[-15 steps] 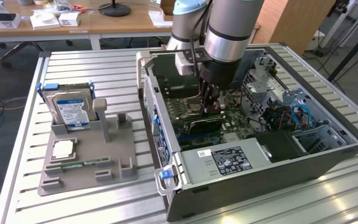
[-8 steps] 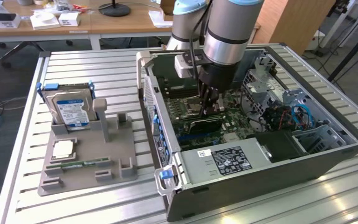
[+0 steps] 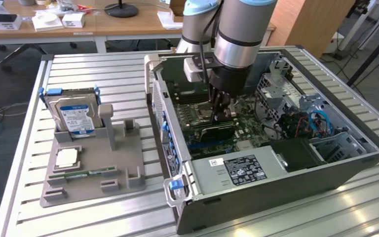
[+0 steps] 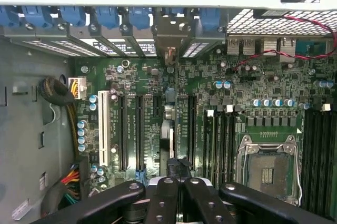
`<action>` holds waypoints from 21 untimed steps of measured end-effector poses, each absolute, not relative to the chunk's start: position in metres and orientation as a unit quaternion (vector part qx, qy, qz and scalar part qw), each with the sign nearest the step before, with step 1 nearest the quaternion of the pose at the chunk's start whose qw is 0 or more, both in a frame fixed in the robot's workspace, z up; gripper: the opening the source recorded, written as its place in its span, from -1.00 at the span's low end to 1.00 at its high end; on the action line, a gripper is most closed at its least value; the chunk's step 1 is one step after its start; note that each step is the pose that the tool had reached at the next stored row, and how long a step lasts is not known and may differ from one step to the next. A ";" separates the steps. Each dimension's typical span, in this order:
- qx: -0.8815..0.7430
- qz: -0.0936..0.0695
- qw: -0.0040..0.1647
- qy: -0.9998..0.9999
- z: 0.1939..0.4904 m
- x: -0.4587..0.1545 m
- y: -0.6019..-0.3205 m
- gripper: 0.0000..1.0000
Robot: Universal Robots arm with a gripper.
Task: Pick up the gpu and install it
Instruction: 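Press down on the gpu until it lock into place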
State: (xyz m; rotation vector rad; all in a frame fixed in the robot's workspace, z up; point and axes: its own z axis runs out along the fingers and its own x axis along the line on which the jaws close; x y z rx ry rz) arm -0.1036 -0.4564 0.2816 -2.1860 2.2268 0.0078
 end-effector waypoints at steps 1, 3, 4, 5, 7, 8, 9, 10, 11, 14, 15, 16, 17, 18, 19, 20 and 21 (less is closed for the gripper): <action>-0.700 0.003 0.011 0.714 0.281 -0.104 -0.456 -0.80; -0.700 0.003 0.011 0.714 0.278 -0.104 -0.456 -0.80; -0.700 0.003 0.011 0.714 0.276 -0.104 -0.456 -0.80; -0.700 0.003 0.011 0.714 0.275 -0.104 -0.456 -0.80; -0.700 0.003 0.011 0.714 0.274 -0.104 -0.456 -0.80; -0.700 0.002 0.010 0.714 0.274 -0.104 -0.456 -0.80; -0.700 0.003 0.011 0.714 0.273 -0.104 -0.456 -0.80; -0.700 0.003 0.011 0.714 0.272 -0.104 -0.456 -0.80; -0.700 0.003 0.011 0.714 0.272 -0.104 -0.456 -0.80; -0.700 0.002 0.011 0.714 0.272 -0.104 -0.456 -0.80; -0.700 0.003 0.011 0.714 0.272 -0.104 -0.456 -0.80; -0.700 0.003 0.011 0.714 0.271 -0.104 -0.456 -0.80; -0.700 0.003 0.011 0.714 0.271 -0.104 -0.456 -0.80; -0.700 0.003 0.011 0.714 0.271 -0.104 -0.456 -0.80; -0.700 0.003 0.011 0.714 0.271 -0.104 -0.456 -0.80; -0.700 0.003 0.011 0.714 0.271 -0.104 -0.456 -0.80; -0.700 0.003 0.011 0.714 0.271 -0.104 -0.456 -0.80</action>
